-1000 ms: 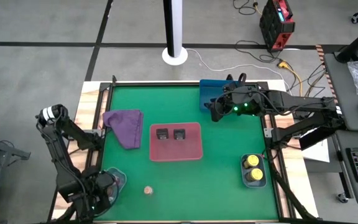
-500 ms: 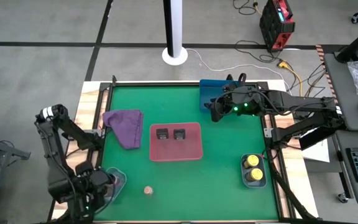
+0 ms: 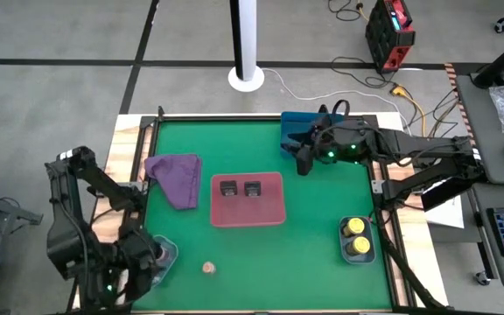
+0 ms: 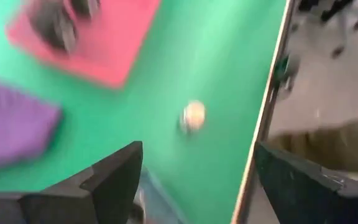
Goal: Sort spices by type
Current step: Put the brown seasoning bottle into the blue bin
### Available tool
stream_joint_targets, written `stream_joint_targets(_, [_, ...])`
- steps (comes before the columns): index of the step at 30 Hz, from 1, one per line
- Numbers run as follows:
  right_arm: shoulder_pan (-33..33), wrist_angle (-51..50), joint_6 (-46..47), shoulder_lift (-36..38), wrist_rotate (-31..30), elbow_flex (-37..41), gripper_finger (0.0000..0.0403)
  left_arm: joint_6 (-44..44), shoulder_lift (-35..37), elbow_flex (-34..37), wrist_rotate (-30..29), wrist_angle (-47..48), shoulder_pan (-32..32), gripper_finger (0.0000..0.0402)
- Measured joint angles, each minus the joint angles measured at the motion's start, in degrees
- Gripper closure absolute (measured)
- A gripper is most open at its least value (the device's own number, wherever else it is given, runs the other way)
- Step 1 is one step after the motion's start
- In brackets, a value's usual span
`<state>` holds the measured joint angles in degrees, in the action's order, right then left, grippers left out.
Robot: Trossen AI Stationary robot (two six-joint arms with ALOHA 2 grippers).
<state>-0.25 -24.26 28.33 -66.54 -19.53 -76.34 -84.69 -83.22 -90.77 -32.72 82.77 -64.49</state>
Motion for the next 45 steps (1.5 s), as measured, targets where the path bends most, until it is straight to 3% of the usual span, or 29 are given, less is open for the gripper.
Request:
stream_joint_targets(3, [1.34, 6.30, -6.43, 0.00, -0.01, 0.00, 0.0193, 8.05, 0.00, -4.01, -4.74, 0.90, 3.89, 0.0111])
stream_joint_targets(6, [2.80, 9.43, -11.39, 0.00, 0.00, 0.00, 0.0193, 16.57, 0.02, -5.94, -5.41, 0.91, 7.79, 0.0111])
stream_joint_targets(14, [5.33, 9.65, -9.29, -0.02, 0.02, 0.00, 0.0193, 34.26, 0.07, -5.81, -5.38, 1.30, 13.32, 0.0111])
stream_joint_targets(20, [7.26, 9.56, -8.91, 0.00, 0.24, 0.00, 0.0193, 47.29, 0.11, -4.34, -3.47, 0.29, 13.97, 0.0111])
stream_joint_targets(27, [8.19, 9.56, -8.23, 0.00, 0.33, -0.07, 0.0193, 49.63, 1.06, 2.43, -1.87, -8.62, 14.71, 0.0112])
stream_joint_targets(32, [10.82, 9.58, -6.08, 0.00, 0.46, -0.07, 0.0193, 51.13, 3.89, 13.57, 2.35, -23.91, 15.44, 0.0125])
stream_joint_targets(36, [14.31, 9.58, -3.72, 0.00, 0.35, -0.09, 0.0193, 51.08, 4.83, 23.64, 10.07, -37.25, 17.87, 0.0133])
stream_joint_targets(41, [18.50, 9.01, 0.53, 0.00, -2.59, -0.07, 0.0193, 48.74, 4.39, 31.95, 12.71, -49.35, 18.43, 0.0137])
stream_joint_targets(45, [21.08, 6.57, 3.16, 0.00, -7.49, -0.04, 0.0193, 45.82, 4.39, 35.38, 12.75, -52.57, 18.51, 0.0137])
